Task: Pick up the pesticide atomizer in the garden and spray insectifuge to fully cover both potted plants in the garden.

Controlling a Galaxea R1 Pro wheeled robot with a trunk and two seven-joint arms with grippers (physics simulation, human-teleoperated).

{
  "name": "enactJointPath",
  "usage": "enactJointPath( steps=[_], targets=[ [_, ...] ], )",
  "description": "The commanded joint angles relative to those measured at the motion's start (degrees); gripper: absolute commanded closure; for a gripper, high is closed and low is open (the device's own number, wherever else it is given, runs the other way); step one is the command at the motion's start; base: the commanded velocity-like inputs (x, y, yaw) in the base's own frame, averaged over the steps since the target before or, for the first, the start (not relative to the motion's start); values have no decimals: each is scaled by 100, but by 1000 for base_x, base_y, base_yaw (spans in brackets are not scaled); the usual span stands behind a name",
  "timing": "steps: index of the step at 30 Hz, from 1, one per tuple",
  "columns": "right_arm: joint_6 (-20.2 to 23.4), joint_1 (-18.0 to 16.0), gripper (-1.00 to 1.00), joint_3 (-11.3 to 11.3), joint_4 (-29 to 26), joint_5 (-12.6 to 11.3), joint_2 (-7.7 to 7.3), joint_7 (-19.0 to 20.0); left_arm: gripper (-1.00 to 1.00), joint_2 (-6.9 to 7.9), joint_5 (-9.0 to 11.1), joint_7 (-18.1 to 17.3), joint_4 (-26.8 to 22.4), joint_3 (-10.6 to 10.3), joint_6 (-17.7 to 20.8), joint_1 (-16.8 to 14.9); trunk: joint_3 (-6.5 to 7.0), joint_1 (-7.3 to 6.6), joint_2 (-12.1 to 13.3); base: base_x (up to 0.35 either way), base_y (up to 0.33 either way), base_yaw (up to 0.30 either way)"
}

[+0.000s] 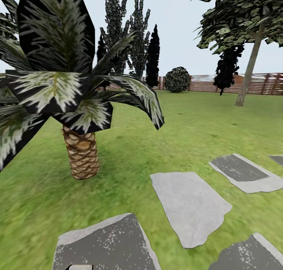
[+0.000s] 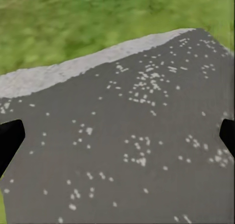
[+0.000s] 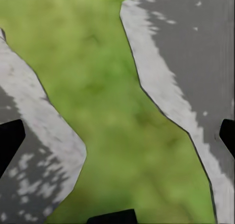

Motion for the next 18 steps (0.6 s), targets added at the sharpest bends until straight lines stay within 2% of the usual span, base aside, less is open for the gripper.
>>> enactJointPath(
  steps=[1, 18],
  targets=[
    [-5, -1, -100, 0, -2, -4, 1, -6, -100, 1, 0, 3, 1, 0, -17, -2, -5, 2, -2, 272, -229, -275],
    [0, -1, -100, 0, -2, -12, 1, 8, -100, 1, 0, 4, 1, 0, -17, -2, -5, 2, -2, 272, -229, -274]
  ],
)
